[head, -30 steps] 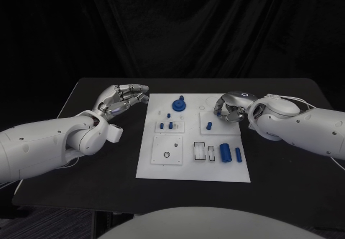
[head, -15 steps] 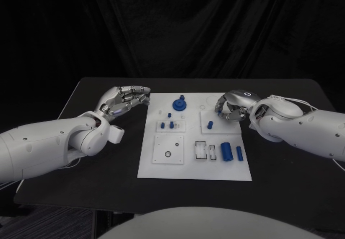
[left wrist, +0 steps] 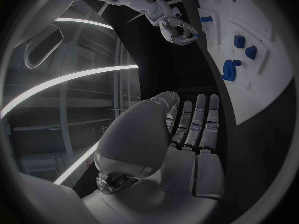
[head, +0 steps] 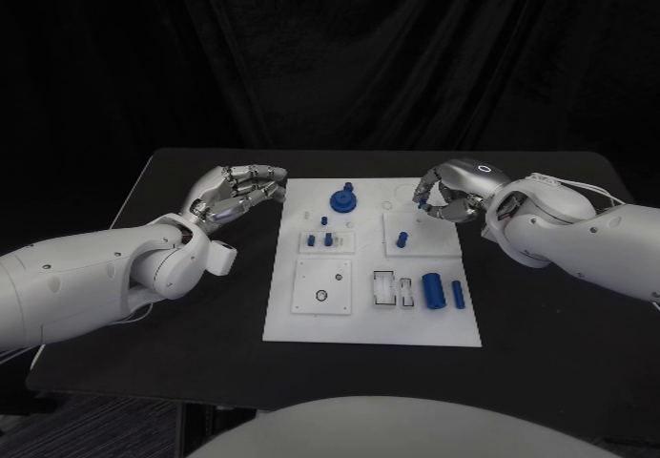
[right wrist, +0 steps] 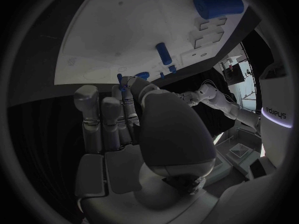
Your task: Assemble the parts on the task board
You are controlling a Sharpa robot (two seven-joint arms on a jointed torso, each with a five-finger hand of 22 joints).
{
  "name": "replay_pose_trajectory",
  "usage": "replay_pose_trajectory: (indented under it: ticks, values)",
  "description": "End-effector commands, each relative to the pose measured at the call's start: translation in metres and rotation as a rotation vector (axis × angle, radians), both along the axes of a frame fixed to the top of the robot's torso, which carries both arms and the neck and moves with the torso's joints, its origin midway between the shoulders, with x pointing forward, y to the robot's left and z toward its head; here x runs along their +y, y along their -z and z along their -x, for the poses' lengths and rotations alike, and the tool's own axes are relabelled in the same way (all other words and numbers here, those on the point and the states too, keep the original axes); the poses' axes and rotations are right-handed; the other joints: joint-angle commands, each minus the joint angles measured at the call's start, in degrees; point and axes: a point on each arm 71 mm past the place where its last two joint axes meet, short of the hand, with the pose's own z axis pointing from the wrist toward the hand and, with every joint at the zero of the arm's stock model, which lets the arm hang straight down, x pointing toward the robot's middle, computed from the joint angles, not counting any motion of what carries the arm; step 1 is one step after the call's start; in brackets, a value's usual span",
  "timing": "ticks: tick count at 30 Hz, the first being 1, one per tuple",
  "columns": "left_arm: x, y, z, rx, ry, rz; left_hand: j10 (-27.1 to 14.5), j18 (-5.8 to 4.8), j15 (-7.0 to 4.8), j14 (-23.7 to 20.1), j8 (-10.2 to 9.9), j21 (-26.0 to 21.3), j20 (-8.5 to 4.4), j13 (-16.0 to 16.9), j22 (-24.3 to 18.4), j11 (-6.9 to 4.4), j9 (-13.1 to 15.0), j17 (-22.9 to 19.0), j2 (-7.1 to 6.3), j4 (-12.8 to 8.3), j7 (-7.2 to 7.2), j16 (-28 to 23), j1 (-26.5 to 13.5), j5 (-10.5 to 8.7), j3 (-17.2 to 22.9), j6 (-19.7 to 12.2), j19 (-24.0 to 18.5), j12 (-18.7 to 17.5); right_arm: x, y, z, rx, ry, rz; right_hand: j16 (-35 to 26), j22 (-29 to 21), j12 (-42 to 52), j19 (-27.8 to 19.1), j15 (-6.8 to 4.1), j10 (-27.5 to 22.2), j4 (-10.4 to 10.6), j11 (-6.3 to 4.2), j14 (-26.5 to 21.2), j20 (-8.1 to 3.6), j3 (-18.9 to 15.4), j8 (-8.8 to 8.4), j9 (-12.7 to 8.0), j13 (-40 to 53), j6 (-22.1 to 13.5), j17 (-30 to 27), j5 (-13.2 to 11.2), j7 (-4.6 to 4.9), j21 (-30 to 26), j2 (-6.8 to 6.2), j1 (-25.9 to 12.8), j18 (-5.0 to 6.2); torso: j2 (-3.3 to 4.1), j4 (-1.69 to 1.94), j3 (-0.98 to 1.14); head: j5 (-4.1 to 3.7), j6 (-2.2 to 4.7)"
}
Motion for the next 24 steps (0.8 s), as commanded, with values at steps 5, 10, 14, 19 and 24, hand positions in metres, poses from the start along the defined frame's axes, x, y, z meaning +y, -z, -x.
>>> replay_pose_trajectory:
  ticks: [5, 10, 14, 19, 24]
  values:
    - [-0.002, -0.007, 0.003, -0.106, 0.026, 0.061, 0.43, 0.77, -0.02, 0.33, 0.28, 0.23, 0.22, -0.05, -0.07, -0.11, -0.05, -0.05, 0.03, -0.04, 0.41, 0.19, 0.31, 0.30, 0.38, 0.00, 0.20, 0.02, 0.017, -0.010, 0.016, -0.023, -0.036, -0.056, 0.12, 4.19, -0.31, 0.63, -0.04, 1.34, -0.26, -0.91, 0.68, -0.03, -0.33, 0.07, 0.18, -0.08, -0.07, 0.63, -0.04, -0.11, 0.62, -0.35, 0.04, -0.44, -0.06, -0.05, -0.05, 0.07, -0.01]
    - [-0.003, -0.007, 0.003, -0.104, 0.030, 0.063, 0.47, 0.77, -0.02, 0.35, 0.29, 0.23, 0.22, -0.11, -0.07, -0.11, -0.05, -0.10, 0.04, -0.09, 0.44, 0.19, 0.31, 0.32, 0.46, -0.01, 0.20, 0.01, 0.043, -0.012, 0.036, -0.003, -0.114, -0.077, 2.04, 5.37, -0.77, 2.98, -0.24, 2.07, -0.59, -1.05, 3.45, -0.24, -0.32, -0.27, 0.61, -0.27, -0.22, 5.40, 0.81, -0.20, 4.07, -0.55, 0.08, -1.15, -0.04, 0.00, -0.03, 0.33, -0.01]
    - [-0.004, -0.006, 0.003, -0.101, 0.033, 0.065, 0.51, 0.77, -0.02, 0.37, 0.30, 0.23, 0.22, -0.17, -0.08, -0.09, -0.06, -0.15, 0.08, -0.13, 0.46, 0.20, 0.31, 0.34, 0.56, -0.01, 0.20, -0.01, 0.067, -0.010, 0.051, 0.012, -0.183, -0.082, 2.19, 5.47, -0.89, 3.22, -0.25, 2.20, -0.59, -1.06, 3.72, -0.26, -0.37, -0.37, 0.68, -0.31, -0.28, 5.73, 0.74, -0.19, 4.33, -0.62, -0.03, -1.20, -0.01, 0.08, -0.02, 0.49, -0.01]
    - [-0.005, -0.006, 0.004, -0.098, 0.038, 0.068, 0.57, 0.77, -0.02, 0.39, 0.32, 0.23, 0.22, -0.27, -0.09, -0.07, -0.07, -0.24, 0.16, -0.18, 0.52, 0.19, 0.31, 0.40, 0.72, -0.03, 0.18, -0.03, 0.099, -0.003, 0.067, 0.034, -0.268, -0.069, 2.43, 5.61, -1.01, 3.52, -0.26, 2.34, -0.59, -1.09, 4.07, -0.28, -0.41, -0.49, 0.76, -0.35, -0.33, 6.32, 0.61, -0.20, 4.70, -0.68, -0.14, -1.28, 0.09, 0.21, 0.04, 1.40, -0.01]
    - [-0.007, -0.005, 0.004, -0.095, 0.044, 0.070, 0.64, 0.76, -0.02, 0.42, 0.34, 0.22, 0.22, -0.37, -0.10, -0.04, -0.09, -0.32, 0.23, -0.24, 0.56, 0.19, 0.31, 0.48, 0.89, -0.03, 0.15, -0.06, 0.120, 0.005, 0.074, 0.057, -0.319, -0.048, 2.46, 5.62, -1.04, 3.56, -0.27, 2.38, -0.61, -1.10, 4.14, -0.29, -0.42, -0.54, 0.78, -0.37, -0.35, 6.40, 0.55, -0.21, 4.72, -0.71, -0.15, -1.28, 0.00, 0.21, 0.01, 1.93, -0.01]
